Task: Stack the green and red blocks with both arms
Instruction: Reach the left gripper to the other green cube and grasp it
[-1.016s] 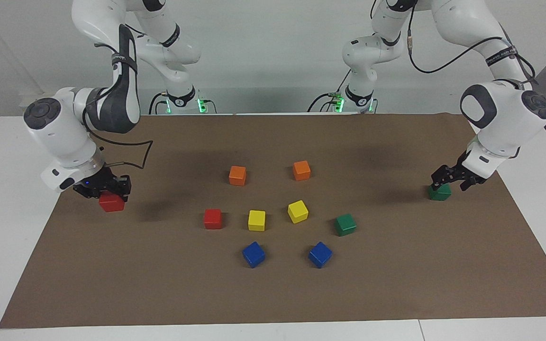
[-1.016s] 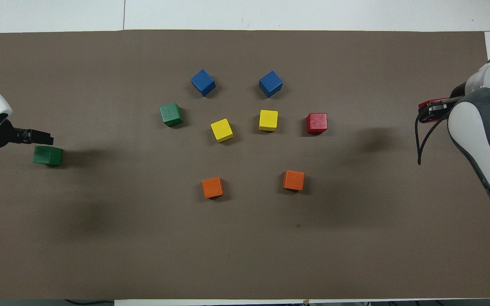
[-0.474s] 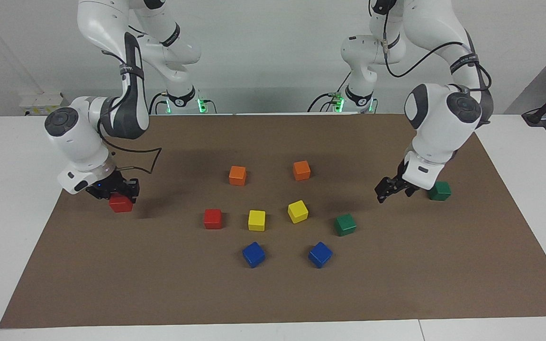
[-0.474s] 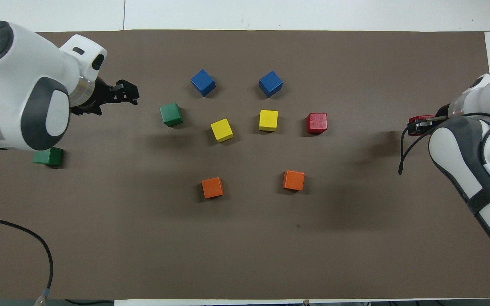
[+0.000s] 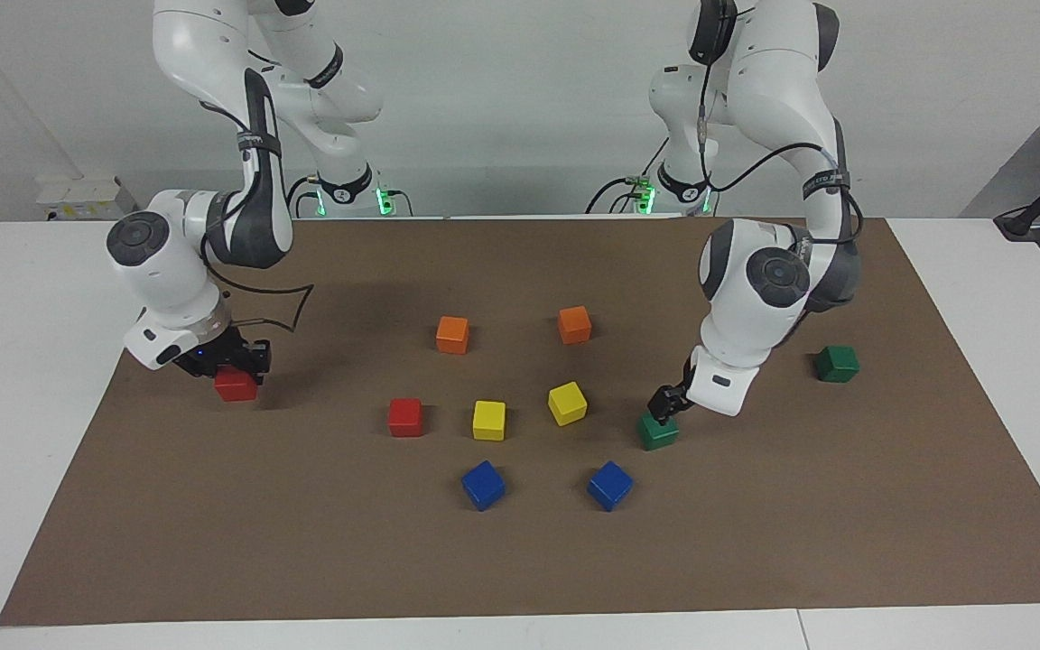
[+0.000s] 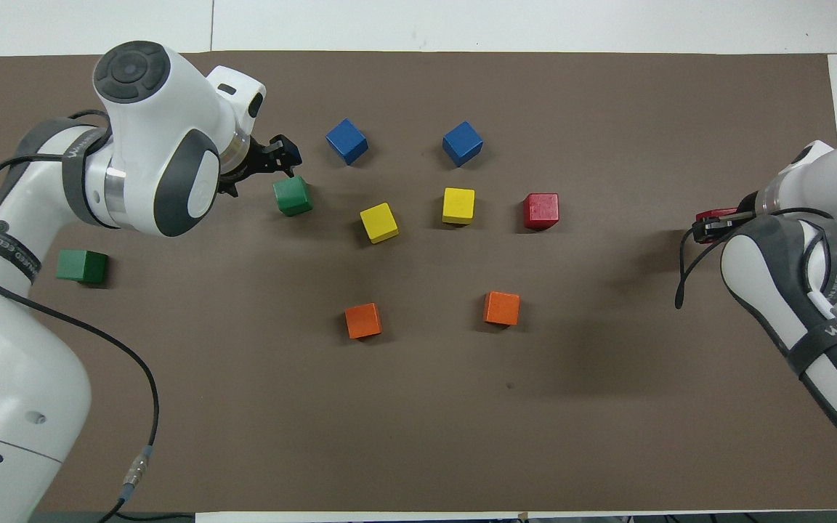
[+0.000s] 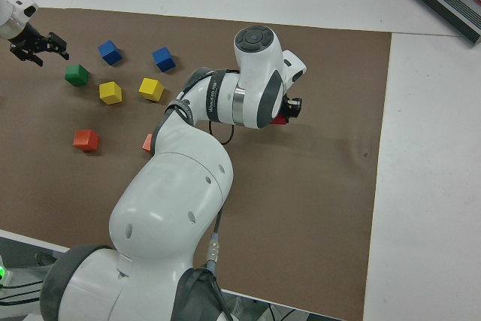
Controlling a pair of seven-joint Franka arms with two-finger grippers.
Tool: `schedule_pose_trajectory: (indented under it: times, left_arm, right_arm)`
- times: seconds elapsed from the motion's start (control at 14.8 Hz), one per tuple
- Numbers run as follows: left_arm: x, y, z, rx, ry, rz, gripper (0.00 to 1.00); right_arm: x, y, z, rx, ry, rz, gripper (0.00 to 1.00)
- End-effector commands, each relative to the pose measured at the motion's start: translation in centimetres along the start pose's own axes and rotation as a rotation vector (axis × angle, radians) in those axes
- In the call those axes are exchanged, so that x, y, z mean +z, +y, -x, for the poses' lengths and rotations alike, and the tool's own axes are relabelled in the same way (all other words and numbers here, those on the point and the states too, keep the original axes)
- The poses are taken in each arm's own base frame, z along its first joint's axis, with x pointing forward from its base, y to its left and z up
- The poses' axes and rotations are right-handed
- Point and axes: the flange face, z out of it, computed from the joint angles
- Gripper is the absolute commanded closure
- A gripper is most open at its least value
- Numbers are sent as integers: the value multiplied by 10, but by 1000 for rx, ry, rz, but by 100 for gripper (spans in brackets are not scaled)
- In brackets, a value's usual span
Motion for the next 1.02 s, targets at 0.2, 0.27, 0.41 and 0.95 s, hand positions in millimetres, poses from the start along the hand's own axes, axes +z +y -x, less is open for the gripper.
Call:
schedule_pose_trajectory:
  times: [0.2,0.27,0.41,0.95]
  left_arm:
    - [24,10,1,-26,59,0,0]
    - [33,11,5,-19,71,-4,0]
    - [41,9,8,-15,76,-8,0]
    - [61,6,15,33,121,-21,2]
  right_arm:
    - [20,1,0,11,10,14,100]
    - [21,0,0,8,16,16,100]
    - [27,-1,1,8,11,13,100]
    - [41,-6,-4,-4,28,13,100]
